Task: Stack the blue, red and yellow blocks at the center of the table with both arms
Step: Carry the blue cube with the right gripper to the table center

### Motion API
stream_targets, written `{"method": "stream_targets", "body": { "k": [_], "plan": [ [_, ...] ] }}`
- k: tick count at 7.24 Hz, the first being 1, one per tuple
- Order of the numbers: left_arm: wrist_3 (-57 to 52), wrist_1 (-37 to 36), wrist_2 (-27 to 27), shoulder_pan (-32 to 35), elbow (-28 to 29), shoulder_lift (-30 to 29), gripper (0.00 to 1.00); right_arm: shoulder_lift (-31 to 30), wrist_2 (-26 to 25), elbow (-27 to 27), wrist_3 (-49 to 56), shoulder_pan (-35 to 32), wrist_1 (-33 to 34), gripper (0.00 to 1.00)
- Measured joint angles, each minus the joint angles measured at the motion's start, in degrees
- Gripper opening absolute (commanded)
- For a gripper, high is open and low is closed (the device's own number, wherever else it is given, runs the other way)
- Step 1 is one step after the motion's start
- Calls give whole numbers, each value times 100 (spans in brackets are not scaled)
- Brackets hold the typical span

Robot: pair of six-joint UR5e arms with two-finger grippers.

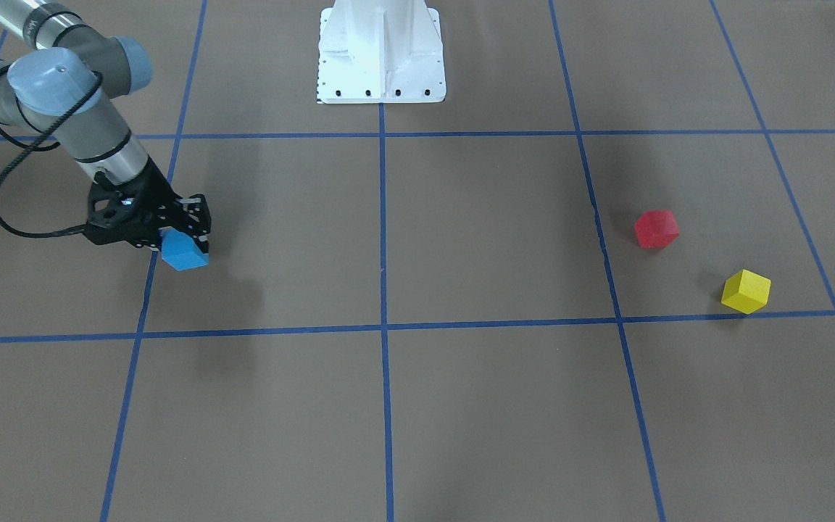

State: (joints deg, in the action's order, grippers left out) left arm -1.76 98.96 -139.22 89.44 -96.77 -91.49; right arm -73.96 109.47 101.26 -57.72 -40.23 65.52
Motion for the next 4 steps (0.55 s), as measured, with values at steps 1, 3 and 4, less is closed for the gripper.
{"method": "stream_targets", "body": {
  "k": [1, 3, 4],
  "plan": [
    [2, -2, 0, -12, 2, 0, 99, 647, -14, -146, -65, 83, 608, 0],
    [8, -7, 0, -47, 4, 0, 99, 1954, -126, -834, -581, 328, 1325, 0],
    [8, -7, 0, -57, 16, 0, 99, 2509, -342, -1305, -834, 541, 1404, 0]
  ]
}}
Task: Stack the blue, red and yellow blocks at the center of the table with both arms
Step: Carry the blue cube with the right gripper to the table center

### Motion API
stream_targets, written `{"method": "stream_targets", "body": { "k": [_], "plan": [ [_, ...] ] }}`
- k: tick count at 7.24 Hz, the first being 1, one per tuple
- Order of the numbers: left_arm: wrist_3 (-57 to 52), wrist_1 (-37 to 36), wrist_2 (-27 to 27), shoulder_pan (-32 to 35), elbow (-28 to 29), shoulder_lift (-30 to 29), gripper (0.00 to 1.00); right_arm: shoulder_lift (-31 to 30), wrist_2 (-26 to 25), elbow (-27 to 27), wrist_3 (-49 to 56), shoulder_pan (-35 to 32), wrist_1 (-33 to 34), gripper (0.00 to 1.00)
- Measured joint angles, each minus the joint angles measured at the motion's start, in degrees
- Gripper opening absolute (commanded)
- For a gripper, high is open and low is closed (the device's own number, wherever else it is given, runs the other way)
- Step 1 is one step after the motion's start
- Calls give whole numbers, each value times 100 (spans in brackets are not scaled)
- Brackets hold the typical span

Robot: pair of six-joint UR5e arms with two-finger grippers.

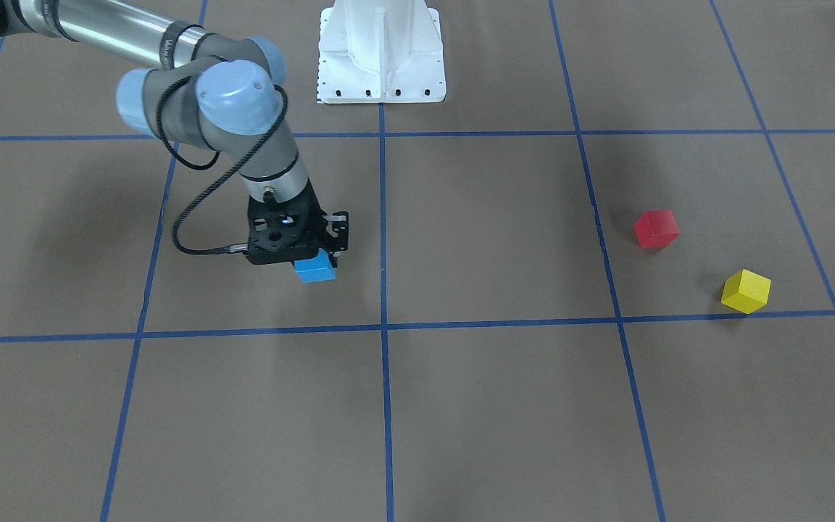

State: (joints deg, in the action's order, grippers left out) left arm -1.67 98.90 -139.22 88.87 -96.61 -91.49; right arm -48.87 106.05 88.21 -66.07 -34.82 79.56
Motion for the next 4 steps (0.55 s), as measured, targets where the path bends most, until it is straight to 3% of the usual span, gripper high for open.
{"method": "stream_targets", "body": {
  "k": [1, 2, 3, 4],
  "plan": [
    [-1, 2, 0, -5, 20, 0, 100, 326, -261, -298, -157, 253, 25, 0],
    [-5, 2, 0, -8, 39, 0, 100, 479, -455, -439, -292, 490, 36, 16],
    [-7, 2, 0, -10, 54, 0, 99, 534, -582, -525, -373, 685, 35, 70],
    [-8, 2, 0, -10, 59, 0, 99, 544, -703, -597, -402, 802, 18, 99]
  ]
}}
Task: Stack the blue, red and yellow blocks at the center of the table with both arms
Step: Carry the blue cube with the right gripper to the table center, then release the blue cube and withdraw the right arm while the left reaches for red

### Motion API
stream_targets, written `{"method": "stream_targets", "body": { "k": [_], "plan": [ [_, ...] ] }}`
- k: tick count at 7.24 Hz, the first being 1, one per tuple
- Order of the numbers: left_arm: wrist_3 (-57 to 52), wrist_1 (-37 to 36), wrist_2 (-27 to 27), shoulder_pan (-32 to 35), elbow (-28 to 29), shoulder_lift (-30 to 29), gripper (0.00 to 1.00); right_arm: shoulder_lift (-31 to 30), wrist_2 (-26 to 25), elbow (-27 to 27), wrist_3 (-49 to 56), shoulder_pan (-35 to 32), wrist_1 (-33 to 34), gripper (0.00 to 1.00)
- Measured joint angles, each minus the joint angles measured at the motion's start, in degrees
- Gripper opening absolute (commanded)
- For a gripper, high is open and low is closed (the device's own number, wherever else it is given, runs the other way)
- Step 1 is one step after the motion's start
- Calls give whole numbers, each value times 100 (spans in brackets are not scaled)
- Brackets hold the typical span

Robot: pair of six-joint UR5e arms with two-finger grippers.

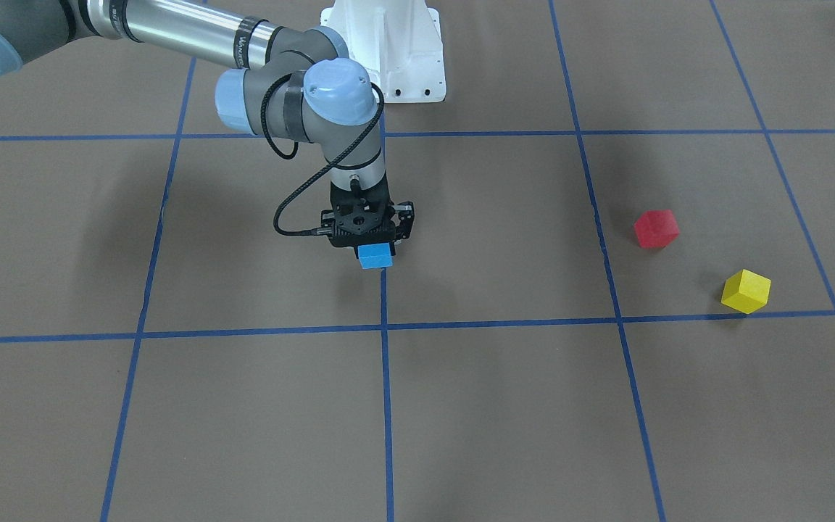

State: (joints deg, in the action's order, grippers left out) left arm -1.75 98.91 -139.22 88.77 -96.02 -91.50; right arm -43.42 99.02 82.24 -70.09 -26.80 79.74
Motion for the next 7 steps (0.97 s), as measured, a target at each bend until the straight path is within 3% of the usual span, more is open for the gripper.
{"method": "stream_targets", "body": {
  "k": [2, 5, 6, 7],
  "plan": [
    [0, 4, 0, 0, 4, -2, 100, -26, -329, -58, -22, 138, -56, 100],
    [7, 19, 0, 0, -1, -11, 99, -1, -346, 39, -3, -120, -67, 100],
    [8, 112, -2, -6, -11, -11, 100, -5, -11, 116, 89, -502, -32, 100],
    [42, 380, -4, -65, -11, 23, 100, -41, 666, 169, 385, -1080, 26, 100]
  ]
}}
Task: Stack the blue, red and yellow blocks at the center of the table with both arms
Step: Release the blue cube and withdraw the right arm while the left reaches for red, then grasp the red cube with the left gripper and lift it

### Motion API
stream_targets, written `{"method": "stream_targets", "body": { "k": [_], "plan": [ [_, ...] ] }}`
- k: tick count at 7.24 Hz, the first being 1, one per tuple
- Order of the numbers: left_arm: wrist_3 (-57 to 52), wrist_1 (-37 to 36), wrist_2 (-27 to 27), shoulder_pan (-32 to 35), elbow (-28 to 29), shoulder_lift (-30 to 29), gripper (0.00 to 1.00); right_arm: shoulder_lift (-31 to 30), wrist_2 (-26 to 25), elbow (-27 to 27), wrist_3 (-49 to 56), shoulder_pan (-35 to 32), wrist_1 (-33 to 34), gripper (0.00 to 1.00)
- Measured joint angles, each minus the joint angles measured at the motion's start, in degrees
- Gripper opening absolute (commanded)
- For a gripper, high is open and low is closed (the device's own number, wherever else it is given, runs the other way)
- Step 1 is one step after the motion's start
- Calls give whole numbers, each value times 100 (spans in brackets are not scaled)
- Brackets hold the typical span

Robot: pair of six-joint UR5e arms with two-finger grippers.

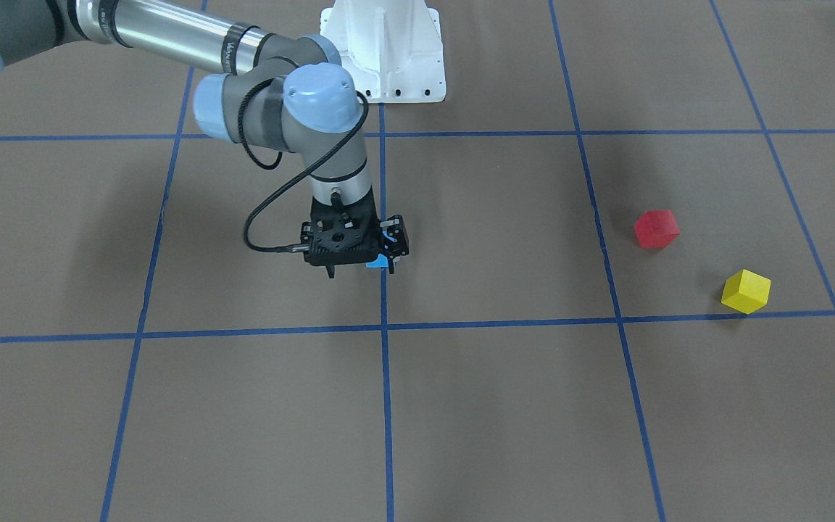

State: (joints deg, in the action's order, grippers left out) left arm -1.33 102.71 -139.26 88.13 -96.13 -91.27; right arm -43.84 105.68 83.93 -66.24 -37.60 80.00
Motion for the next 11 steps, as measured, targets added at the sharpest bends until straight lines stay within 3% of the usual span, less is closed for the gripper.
{"method": "stream_targets", "body": {
  "k": [2, 4, 6, 8, 11],
  "plan": [
    [869, 511, 106, -625, -93, 68, 100, -392, 1002, 176, 1347, -1112, 225, 100],
    [2659, 1165, 604, -1449, -214, 105, 100, -1382, 1862, 503, 3266, -2268, 295, 100],
    [4260, 1374, 1225, -2468, -432, 116, 100, -2289, 2518, 632, 5062, -3267, 302, 100],
    [5416, 1400, 1831, -3601, -627, 99, 100, -3041, 2768, 635, 6516, -3925, 279, 100],
    [5688, 1403, 2100, -4289, -650, 89, 99, -3337, 2831, 632, 7001, -4112, 246, 100]
  ]
}}
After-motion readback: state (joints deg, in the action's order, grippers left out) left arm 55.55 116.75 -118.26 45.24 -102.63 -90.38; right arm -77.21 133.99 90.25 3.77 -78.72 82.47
